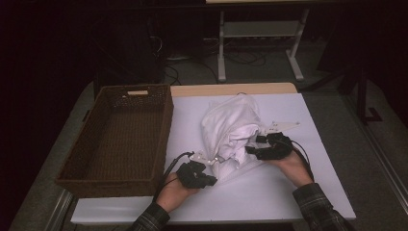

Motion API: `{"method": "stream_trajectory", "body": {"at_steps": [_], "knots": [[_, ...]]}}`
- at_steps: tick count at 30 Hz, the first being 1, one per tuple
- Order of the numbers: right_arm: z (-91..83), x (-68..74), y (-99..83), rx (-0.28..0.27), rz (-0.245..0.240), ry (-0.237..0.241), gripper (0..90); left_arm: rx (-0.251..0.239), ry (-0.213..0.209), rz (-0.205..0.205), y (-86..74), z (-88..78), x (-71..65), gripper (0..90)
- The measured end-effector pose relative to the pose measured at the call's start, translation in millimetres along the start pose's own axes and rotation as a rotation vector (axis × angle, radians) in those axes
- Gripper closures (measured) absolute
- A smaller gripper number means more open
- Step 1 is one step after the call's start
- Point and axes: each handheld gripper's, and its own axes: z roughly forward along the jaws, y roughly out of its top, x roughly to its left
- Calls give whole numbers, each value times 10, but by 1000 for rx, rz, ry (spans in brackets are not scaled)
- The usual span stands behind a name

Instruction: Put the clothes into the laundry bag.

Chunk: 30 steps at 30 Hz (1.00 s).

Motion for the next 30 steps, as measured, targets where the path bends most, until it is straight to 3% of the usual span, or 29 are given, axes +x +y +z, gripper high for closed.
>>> {"method": "stream_trajectory", "body": {"at_steps": [3, 6, 14, 17, 20, 21, 22, 26, 28, 30], "knots": [[-32, 39, -37, 18, -7, 34, 255, 0, 0, -1, -1, 0, 3, 877], [-12, 98, -72, 48, -26, 28, 188, -1, 0, -2, -1, -1, 2, 877], [150, 201, -101, 101, -43, 19, 162, 3, 0, -2, 1, 3, -2, 877], [233, 248, -103, 125, -62, -25, 309, 5, -2, -1, 2, 6, -3, 879], [264, 263, -100, 126, -67, -25, 359, 8, -1, -1, 6, 11, -9, 881], [303, 307, -86, 129, -92, -35, 466, 11, -1, 1, 7, 12, -9, 882], [314, 321, -76, 131, -100, -41, 492, 14, 0, 2, 9, 13, -11, 883], [340, 363, -32, 125, -98, -62, 626, 15, -1, 2, 15, 22, -19, 885], [352, 382, -6, 118, -88, -57, 766, 18, -3, 4, 18, 21, -22, 886], [389, 402, 18, 119, -74, -59, 787, 21, -1, 7, 20, 24, -28, 886]]}}
